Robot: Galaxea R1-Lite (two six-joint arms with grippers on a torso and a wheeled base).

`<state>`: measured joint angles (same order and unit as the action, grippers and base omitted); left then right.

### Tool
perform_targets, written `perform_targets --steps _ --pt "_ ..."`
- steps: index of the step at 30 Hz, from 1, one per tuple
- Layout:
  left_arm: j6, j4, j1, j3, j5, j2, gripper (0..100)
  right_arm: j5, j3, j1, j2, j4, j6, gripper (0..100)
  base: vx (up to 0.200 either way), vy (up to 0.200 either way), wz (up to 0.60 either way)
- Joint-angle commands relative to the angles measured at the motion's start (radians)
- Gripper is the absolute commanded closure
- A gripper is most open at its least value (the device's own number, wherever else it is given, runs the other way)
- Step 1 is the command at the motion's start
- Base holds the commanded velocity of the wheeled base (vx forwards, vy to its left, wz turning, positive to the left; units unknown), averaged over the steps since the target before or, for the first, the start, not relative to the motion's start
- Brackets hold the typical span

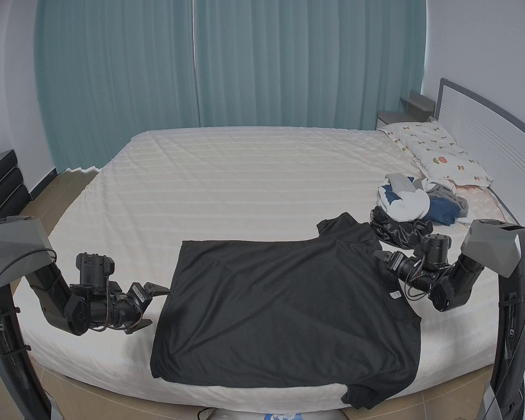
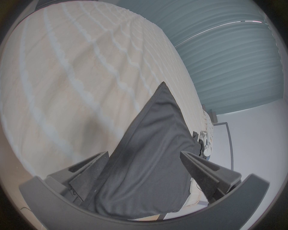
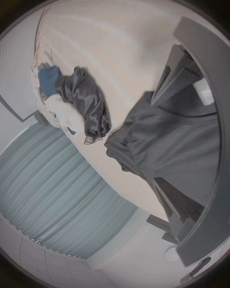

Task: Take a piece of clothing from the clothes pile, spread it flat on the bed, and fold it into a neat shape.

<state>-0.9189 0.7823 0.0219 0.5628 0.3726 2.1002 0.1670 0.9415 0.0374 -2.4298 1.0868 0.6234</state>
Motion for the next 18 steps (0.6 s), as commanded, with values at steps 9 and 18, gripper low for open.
perform_targets --steps 9,18 --pt "0.216 0.046 0.001 -0.135 0.042 -0.005 0 0.005 -0.572 0.024 0.167 0.374 0.131 0 0.0 0.0 0.0" --pt "0.193 0.041 0.021 -0.126 0.037 -0.005 0 0.006 -0.606 0.021 0.176 0.381 0.144 0 0.0 -0.022 0.0"
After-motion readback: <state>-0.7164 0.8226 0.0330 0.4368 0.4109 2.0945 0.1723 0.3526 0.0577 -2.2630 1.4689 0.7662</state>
